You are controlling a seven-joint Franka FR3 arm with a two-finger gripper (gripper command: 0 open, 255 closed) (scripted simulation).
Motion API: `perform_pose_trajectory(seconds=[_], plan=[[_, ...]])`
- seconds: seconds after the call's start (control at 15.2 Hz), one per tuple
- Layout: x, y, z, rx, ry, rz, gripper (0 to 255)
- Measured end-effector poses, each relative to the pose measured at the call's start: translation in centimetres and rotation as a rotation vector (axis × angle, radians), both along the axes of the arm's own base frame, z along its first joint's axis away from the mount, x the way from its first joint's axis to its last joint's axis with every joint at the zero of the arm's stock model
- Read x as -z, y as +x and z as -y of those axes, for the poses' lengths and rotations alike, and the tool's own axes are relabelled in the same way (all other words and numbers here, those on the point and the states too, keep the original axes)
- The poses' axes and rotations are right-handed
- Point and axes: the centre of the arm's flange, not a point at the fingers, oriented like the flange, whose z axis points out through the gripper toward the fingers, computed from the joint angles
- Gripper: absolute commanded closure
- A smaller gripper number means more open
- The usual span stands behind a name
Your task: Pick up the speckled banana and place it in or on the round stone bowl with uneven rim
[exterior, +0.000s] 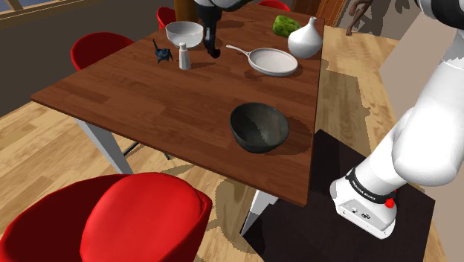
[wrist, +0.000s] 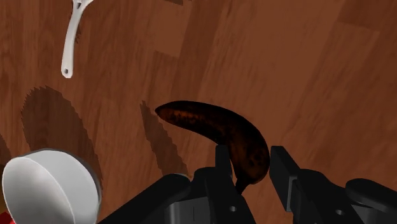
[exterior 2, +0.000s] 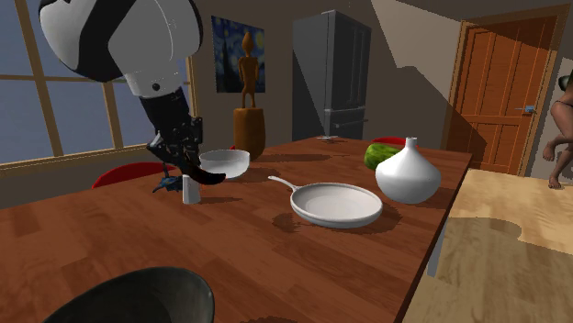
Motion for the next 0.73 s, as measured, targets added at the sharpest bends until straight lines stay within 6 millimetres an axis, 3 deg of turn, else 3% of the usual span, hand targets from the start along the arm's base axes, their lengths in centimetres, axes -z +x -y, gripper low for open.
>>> perform_pose_trajectory(seconds=[0.4,0.73], plan=[[-2.7,-0.5,-0.1,0.000,0.000,0.000,255],[-2.8,-6.0,-2.6,-0.001,0.000,0.000,255]])
